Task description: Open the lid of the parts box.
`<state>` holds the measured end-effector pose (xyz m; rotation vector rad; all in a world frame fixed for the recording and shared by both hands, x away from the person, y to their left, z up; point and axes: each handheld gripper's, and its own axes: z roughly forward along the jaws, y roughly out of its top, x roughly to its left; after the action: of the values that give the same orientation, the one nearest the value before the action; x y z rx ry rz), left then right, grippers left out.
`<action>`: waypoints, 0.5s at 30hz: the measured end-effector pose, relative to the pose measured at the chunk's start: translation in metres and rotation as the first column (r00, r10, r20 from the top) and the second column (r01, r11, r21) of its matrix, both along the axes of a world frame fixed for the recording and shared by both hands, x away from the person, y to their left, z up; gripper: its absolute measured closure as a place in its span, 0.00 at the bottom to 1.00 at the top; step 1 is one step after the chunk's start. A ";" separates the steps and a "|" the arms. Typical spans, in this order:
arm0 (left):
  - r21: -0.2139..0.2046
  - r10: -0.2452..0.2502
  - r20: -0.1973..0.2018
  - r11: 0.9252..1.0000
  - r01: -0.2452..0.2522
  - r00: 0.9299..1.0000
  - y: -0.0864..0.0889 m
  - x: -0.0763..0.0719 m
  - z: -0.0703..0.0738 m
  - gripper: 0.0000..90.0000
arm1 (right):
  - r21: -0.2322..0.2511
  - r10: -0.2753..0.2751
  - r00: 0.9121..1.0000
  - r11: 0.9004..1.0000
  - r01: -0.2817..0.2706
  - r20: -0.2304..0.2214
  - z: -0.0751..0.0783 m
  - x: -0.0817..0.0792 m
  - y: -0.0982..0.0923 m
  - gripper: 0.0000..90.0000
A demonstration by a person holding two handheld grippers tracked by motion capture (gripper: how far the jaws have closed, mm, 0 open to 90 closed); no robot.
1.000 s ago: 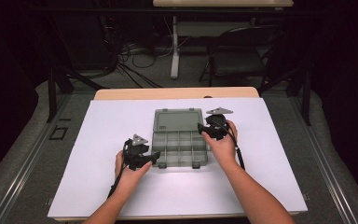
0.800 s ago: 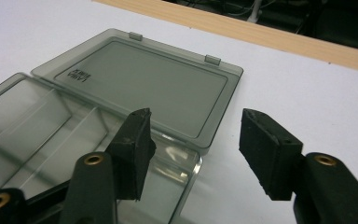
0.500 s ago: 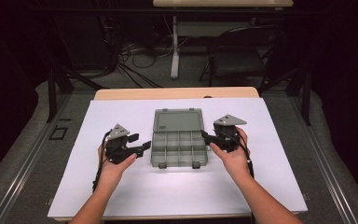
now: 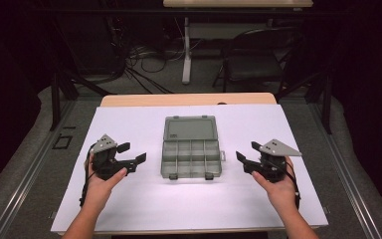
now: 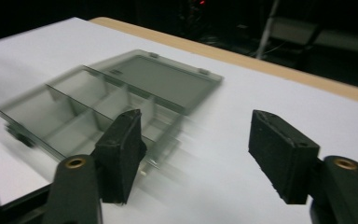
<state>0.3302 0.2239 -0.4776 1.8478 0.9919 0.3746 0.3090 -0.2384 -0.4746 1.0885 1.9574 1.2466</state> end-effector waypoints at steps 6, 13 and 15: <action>-0.008 -0.033 0.007 0.999 0.033 0.999 0.010 -0.012 -0.006 0.17 | 0.017 -0.053 0.999 0.998 0.053 -0.015 -0.010 -0.021 -0.028 0.33; -0.031 -0.035 0.024 0.999 0.036 0.999 0.025 -0.021 -0.016 0.12 | 0.050 -0.114 0.993 0.992 0.116 -0.035 -0.025 -0.032 -0.045 0.16; -0.032 -0.037 0.031 0.999 0.038 0.999 0.028 -0.023 -0.020 0.09 | 0.041 -0.121 0.991 0.992 0.123 -0.051 -0.028 -0.033 -0.045 0.14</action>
<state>0.3068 0.2521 -0.4974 1.8238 0.9358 0.3609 0.2758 -0.2834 -0.5027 1.2517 1.8756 1.2132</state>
